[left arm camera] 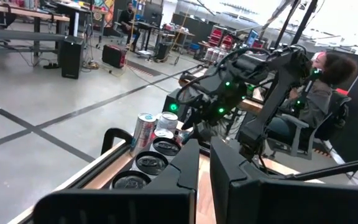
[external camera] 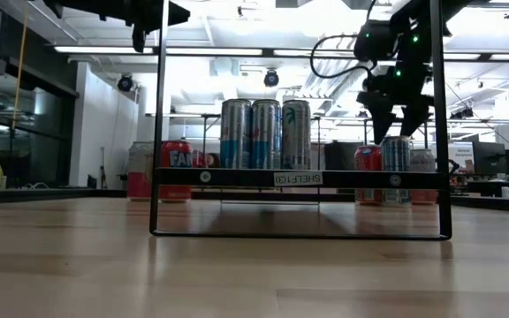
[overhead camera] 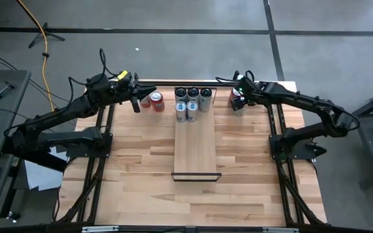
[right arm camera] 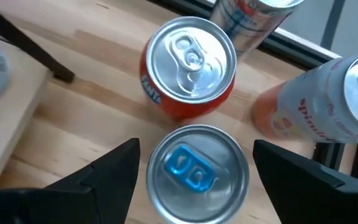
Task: Place canned beverage on shelf
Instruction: Put the bottom blue soda can on the shelf aligned with the other blue soda can
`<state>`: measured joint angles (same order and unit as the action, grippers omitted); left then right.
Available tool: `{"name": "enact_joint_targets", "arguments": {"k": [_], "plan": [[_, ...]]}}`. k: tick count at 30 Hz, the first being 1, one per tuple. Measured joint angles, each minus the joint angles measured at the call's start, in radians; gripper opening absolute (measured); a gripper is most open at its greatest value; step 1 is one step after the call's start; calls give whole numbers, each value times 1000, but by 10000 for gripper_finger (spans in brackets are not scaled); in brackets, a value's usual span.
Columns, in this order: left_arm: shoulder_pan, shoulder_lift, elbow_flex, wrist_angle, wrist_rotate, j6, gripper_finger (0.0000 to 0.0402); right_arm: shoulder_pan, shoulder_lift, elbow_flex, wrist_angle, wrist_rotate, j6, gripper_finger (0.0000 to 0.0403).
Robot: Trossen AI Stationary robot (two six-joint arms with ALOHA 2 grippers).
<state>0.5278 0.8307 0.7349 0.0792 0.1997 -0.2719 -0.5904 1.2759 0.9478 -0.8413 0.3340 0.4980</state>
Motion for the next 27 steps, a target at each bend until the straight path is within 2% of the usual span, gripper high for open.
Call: {"name": "enact_joint_targets", "arguments": {"k": [13, 16, 20, 27], "plan": [[0, 0, 0, 0, 0, -6, 1, -7, 108, 0, -1, -28, -6, 300], [0, 0, 0, 0, 0, -6, 1, -3, 109, 0, -9, -32, -7, 286], [0, 0, 0, 0, -2, -6, 1, 17, 72, 2, -33, -43, -29, 230], [0, 0, 0, -7, -2, -17, 1, 100, -57, 139, -258, -149, -163, 225]]}}
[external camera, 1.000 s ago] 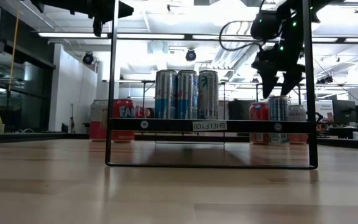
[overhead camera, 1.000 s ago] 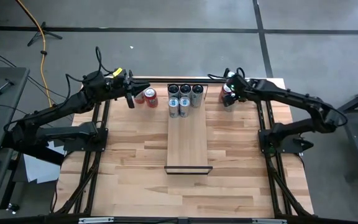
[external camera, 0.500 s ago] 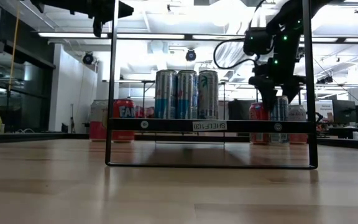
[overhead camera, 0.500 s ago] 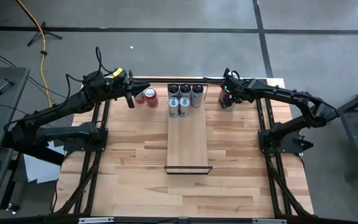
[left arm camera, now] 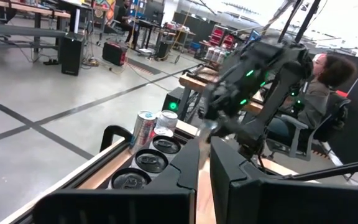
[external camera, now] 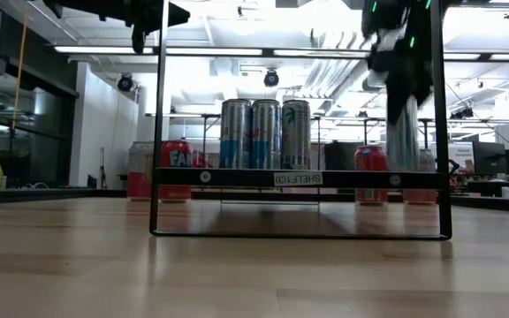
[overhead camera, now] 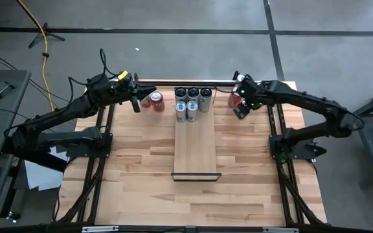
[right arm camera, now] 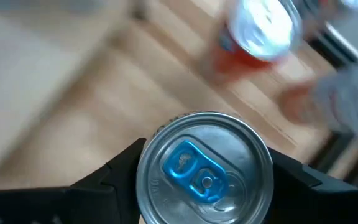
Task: Place canned beverage on shelf
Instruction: Put the bottom blue soda can on the shelf aligned with the other blue soda can
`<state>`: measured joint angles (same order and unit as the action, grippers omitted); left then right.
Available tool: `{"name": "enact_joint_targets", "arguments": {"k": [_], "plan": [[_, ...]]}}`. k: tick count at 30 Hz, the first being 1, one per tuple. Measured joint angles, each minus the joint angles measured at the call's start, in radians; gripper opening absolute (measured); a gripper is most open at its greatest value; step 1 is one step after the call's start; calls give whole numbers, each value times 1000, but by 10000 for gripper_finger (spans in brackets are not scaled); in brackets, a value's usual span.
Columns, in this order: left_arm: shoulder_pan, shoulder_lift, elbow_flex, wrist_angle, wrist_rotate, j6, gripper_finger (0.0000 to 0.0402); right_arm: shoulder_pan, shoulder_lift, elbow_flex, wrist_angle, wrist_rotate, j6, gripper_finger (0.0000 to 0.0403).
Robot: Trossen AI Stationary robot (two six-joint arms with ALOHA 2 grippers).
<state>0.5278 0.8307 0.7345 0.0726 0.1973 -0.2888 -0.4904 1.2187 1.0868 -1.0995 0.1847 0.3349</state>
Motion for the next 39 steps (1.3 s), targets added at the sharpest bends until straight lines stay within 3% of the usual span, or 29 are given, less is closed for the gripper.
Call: {"name": "enact_joint_targets", "arguments": {"k": [6, 9, 14, 19, 23, 29, 35, 39], "plan": [[0, 0, 0, -1, 0, -6, 1, 110, -83, 189, 9, -252, -193, 225], [0, 0, 0, 0, 0, -7, 5, 172, -78, 265, 13, -320, -294, 225], [-20, 6, 1, 2, 24, -39, 38, 275, -23, 342, 39, -309, -430, 225], [-101, 56, 66, 0, 75, -102, 111, 329, 55, 392, 100, -300, -474, 225], [-213, 158, 181, -52, 83, -71, 182, 356, 111, 439, 140, -299, -514, 225], [-336, 353, 411, -292, 83, 90, 263, 375, 174, 550, 147, -315, -535, 225], [-363, 542, 582, -314, 83, 152, 296, 402, 238, 641, 149, -353, -578, 225], [-363, 626, 652, -322, 147, 151, 298, 422, 266, 666, 147, -354, -606, 225]]}}
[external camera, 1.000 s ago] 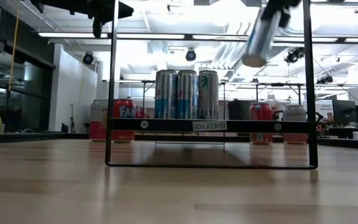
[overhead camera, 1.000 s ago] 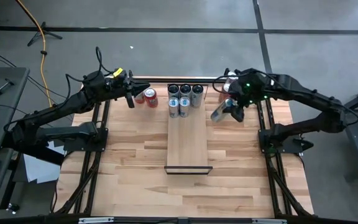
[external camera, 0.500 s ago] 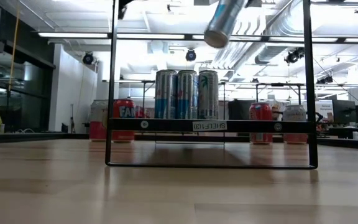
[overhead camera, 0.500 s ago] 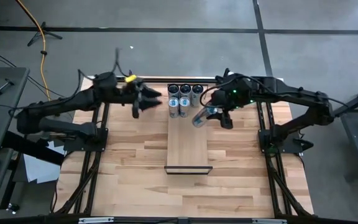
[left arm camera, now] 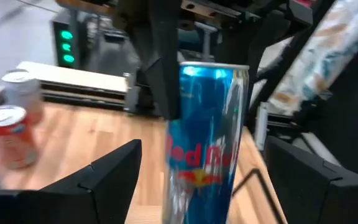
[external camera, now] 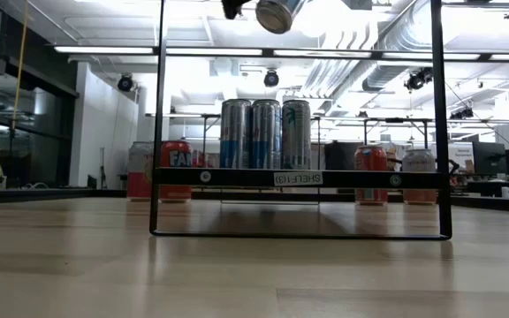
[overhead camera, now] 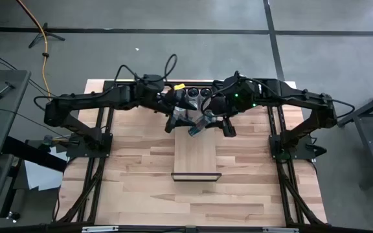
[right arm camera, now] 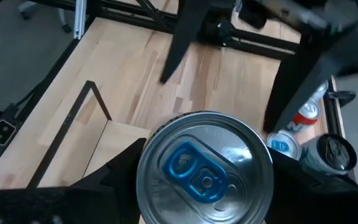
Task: Place canned beverage on shelf
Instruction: Put the bottom blue soda can on the shelf aligned with the other blue soda can
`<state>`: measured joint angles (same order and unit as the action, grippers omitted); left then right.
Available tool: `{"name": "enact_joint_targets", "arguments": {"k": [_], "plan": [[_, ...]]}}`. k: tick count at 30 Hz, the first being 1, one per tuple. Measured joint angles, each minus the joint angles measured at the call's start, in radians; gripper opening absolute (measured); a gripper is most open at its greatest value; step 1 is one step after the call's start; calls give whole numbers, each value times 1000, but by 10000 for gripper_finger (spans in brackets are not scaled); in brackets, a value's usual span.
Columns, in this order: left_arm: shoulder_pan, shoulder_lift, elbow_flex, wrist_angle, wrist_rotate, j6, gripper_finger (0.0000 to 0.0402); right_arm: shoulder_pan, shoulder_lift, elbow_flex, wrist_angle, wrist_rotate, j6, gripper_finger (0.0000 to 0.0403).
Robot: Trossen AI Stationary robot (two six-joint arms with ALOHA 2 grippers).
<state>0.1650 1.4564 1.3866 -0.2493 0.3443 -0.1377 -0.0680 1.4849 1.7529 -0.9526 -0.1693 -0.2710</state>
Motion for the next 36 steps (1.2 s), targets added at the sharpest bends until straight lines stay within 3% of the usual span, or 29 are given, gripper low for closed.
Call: {"name": "enact_joint_targets", "arguments": {"k": [9, 20, 24, 30, 32, 36], "plan": [[1, 56, 24, -38, 188, -17, 299, 27, 10, 2, 33, -4, -79, 225], [-2, 103, 24, -37, 251, -16, 295, 36, 9, 1, 136, -27, -148, 225], [-2, 103, 24, -38, 263, -2, 264, 36, 9, 1, 124, -29, -168, 225], [14, 103, 24, -43, 276, 12, 155, 37, 9, 1, 134, -35, -176, 225], [24, 103, 24, -45, 283, 13, 154, 36, 9, 1, 135, -33, -170, 225], [66, 85, 24, -89, 251, 38, 154, 36, 6, 0, 137, 68, -77, 309]]}}
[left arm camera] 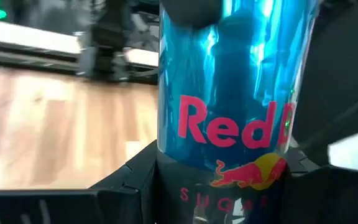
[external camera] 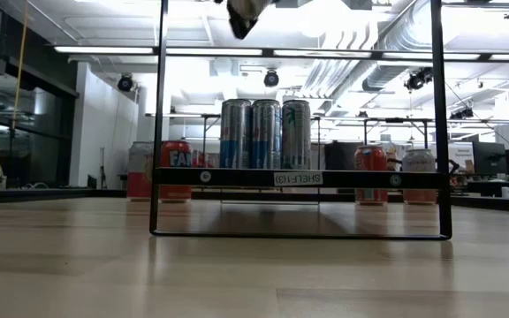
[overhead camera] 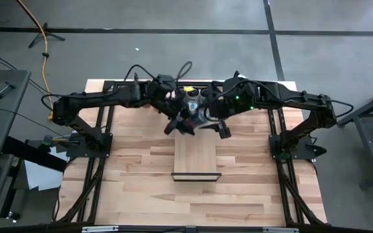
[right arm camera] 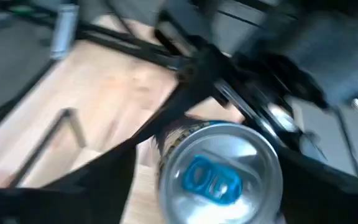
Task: Place canned beverage on shelf
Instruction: Put the bottom blue soda can on the shelf aligned with the other blue soda can
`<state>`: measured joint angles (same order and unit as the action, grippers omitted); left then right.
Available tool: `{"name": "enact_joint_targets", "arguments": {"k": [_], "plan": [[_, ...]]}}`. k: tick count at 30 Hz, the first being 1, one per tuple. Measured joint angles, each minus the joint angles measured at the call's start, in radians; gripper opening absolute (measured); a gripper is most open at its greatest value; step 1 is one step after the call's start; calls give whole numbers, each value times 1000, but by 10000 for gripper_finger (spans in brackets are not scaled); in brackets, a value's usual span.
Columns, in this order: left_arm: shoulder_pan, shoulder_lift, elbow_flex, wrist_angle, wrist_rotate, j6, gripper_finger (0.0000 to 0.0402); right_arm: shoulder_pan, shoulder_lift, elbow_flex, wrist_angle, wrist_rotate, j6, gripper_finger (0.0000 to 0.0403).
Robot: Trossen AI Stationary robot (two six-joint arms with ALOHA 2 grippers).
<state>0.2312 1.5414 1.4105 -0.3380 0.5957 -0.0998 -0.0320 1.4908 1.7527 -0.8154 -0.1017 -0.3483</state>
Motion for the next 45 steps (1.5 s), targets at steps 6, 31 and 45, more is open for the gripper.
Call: {"name": "enact_joint_targets", "arguments": {"k": [6, 31, 45], "plan": [[80, -68, 0, -232, -198, 101, 154, -15, -41, 0, -89, 158, 124, 388], [-77, -187, -550, 785, -582, -298, 154, -73, -278, -840, 1052, 150, 751, 396], [-66, -132, -501, 855, -274, -282, 154, -80, -195, -661, 1014, -74, 573, 396]]}}
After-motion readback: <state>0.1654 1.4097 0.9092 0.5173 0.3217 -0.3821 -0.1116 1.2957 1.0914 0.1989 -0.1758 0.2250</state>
